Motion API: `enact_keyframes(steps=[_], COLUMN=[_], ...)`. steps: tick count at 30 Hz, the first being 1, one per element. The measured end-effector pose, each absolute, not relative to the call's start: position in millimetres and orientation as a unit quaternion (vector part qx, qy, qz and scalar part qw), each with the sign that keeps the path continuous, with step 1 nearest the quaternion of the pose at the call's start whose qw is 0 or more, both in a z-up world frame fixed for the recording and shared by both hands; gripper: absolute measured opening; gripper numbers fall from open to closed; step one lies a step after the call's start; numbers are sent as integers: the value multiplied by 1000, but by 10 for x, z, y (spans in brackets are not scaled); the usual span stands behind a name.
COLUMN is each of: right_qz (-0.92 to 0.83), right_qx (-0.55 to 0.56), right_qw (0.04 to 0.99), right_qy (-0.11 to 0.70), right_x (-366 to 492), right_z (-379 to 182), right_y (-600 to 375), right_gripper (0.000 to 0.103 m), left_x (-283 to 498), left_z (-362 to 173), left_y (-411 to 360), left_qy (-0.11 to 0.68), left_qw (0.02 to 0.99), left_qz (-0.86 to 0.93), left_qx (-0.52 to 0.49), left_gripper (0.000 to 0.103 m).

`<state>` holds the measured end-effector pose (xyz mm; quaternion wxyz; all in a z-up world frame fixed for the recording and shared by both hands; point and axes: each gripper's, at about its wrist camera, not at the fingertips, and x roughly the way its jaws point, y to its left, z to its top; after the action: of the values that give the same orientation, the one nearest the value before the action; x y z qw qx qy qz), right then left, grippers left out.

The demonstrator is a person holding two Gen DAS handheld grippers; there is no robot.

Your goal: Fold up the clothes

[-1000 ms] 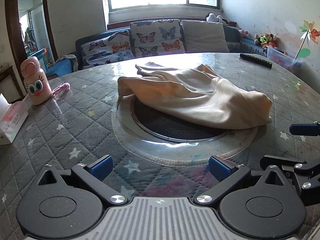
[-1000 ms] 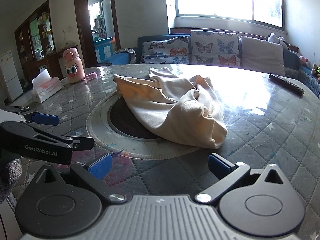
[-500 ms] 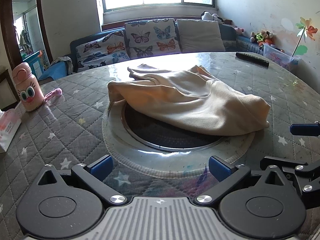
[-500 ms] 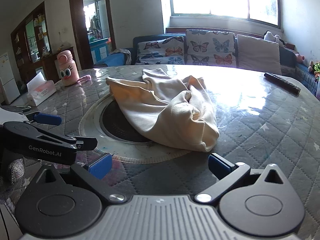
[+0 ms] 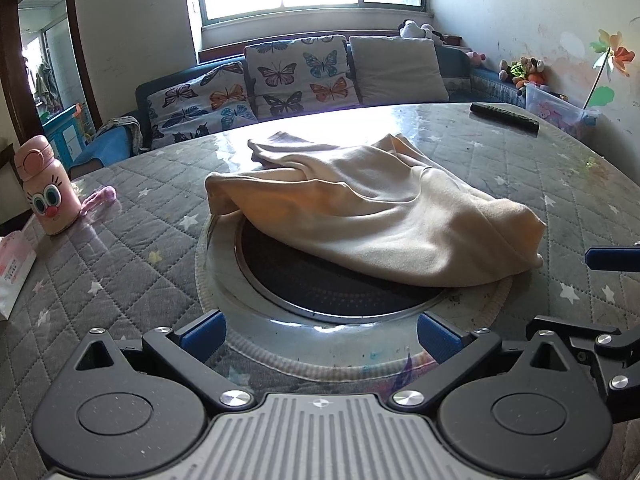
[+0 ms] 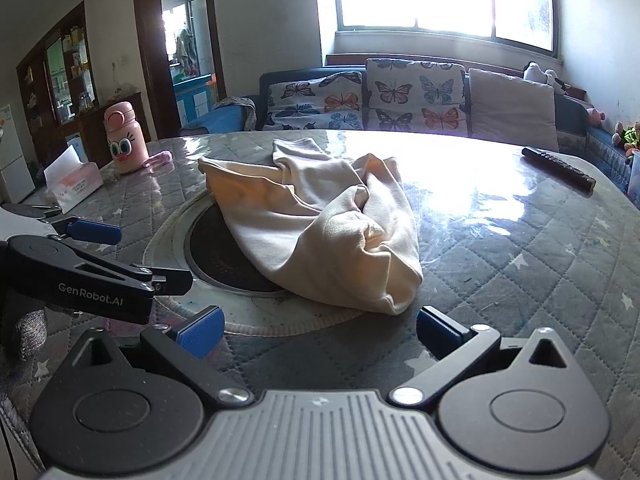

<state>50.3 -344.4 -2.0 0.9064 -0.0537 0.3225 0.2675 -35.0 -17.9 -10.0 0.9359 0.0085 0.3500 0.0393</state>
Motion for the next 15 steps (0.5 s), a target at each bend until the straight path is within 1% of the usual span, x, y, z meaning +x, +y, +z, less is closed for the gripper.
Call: enact_keyframes(steps=[5,9,12,13,15], right_qz=[269,271,275,276,277], right_qx=[-55,-58,-61,-63,-67], right_qw=[907,906,906,906,906], right_qy=[320,318,316,315,312], right_x=[533,565,578,583,593], right_z=[-4,15,37,46,60], right_y=[-3440,-3418,-3395,-3385,-3368], right_gripper=[103,103,103,103,103], left_x=[-711,-765,-1056,-1080,-807], left_z=[-123,-155,-196,-216,-89], left_y=[-130,-49,45,55,-179], left_qy=[347,347,344,343,345], left_qw=[937,936,937,937,936], left_qz=[47,54,60,62,67], left_qx=[8,9,9,10,12], left_gripper=[103,103,103,103,103])
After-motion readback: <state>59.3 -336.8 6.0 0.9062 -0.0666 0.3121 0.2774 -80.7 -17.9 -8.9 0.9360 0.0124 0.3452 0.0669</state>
